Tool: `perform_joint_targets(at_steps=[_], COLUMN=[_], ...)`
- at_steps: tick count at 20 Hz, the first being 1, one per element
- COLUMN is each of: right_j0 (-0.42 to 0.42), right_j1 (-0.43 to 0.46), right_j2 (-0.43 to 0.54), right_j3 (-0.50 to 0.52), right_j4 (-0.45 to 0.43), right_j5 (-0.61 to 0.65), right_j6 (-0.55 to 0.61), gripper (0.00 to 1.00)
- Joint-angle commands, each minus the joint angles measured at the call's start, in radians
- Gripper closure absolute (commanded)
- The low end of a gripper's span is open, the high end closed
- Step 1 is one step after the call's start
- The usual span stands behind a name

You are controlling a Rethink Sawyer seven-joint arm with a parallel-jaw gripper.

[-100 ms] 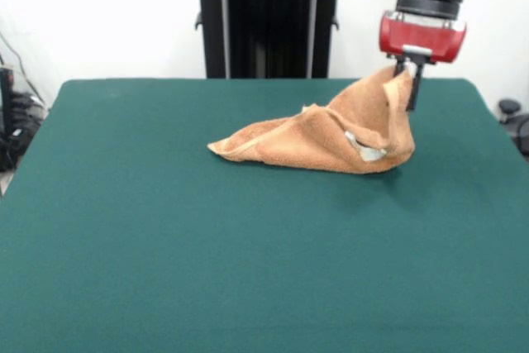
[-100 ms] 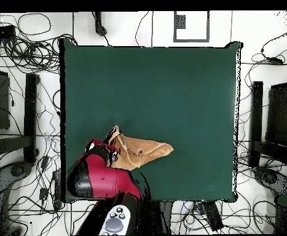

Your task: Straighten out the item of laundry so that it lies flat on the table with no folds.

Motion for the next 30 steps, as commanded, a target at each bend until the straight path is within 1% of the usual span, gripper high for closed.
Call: perform_joint_targets(at_steps=[1, 2, 5, 7, 9, 10, 13, 15, 18, 20, 22, 28, 30], right_j0=[0.019, 0.021, 0.074, 0.102, 0.091, 0.086, 0.106, 0.097, 0.078, 0.048, 0.012, -0.078, -0.088], right_j1=[0.02, 0.019, 0.034, 0.033, 0.004, -0.017, -0.125, -0.201, -0.266, -0.286, -0.293, -0.242, -0.225], right_j2=[0.051, 0.049, -0.004, -0.038, -0.023, -0.019, -0.057, -0.056, -0.044, -0.019, 0.016, 0.095, 0.103], right_j3=[-0.038, -0.034, -0.036, -0.043, -0.034, -0.029, -0.013, 0.006, 0.034, 0.058, 0.089, 0.135, 0.137], right_j4=[0.067, 0.074, 0.163, 0.206, 0.216, 0.217, 0.219, 0.201, 0.179, 0.164, 0.151, 0.092, 0.078], right_j5=[-0.082, -0.082, -0.044, -0.014, -0.002, 0.019, 0.171, 0.259, 0.312, 0.299, 0.256, 0.107, 0.079], right_j6=[0.213, 0.219, 0.252, 0.254, 0.249, 0.241, 0.212, 0.196, 0.177, 0.158, 0.147, 0.143, 0.144], gripper=[0.0, 0.0, 0.0, 0.0, 0.0, 0.0, 0.0, 0.0, 0.0, 0.0, 0.0, 0.0, 0.0])
